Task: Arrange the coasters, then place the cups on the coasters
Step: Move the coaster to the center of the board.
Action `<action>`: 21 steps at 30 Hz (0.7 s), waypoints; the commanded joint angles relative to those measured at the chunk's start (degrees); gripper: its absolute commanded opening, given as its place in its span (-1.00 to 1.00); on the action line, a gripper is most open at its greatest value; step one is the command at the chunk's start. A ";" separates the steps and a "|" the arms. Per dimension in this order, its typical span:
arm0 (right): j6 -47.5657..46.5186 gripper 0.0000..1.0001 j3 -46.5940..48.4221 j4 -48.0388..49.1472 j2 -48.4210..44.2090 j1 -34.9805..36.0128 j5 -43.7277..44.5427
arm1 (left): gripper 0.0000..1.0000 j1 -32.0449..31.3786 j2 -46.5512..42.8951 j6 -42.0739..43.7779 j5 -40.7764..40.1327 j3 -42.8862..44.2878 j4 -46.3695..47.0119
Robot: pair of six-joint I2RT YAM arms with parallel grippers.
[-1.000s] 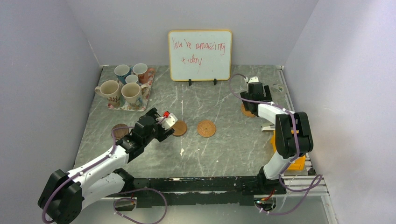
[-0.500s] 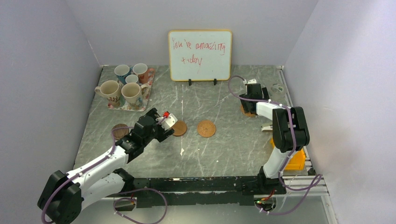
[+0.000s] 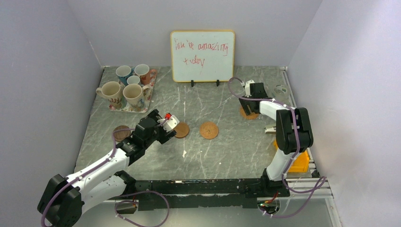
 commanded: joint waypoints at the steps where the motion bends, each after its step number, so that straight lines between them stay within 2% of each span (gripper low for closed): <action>1: -2.64 0.82 -1.18 -11.68 0.78 3.87 -8.41 | 0.93 0.27 -0.79 -0.03 0.84 -0.04 0.87; 21: -9.52 0.84 -10.14 -15.16 -7.05 8.19 -7.22 | 0.93 0.27 -1.25 -0.04 1.23 -0.03 0.74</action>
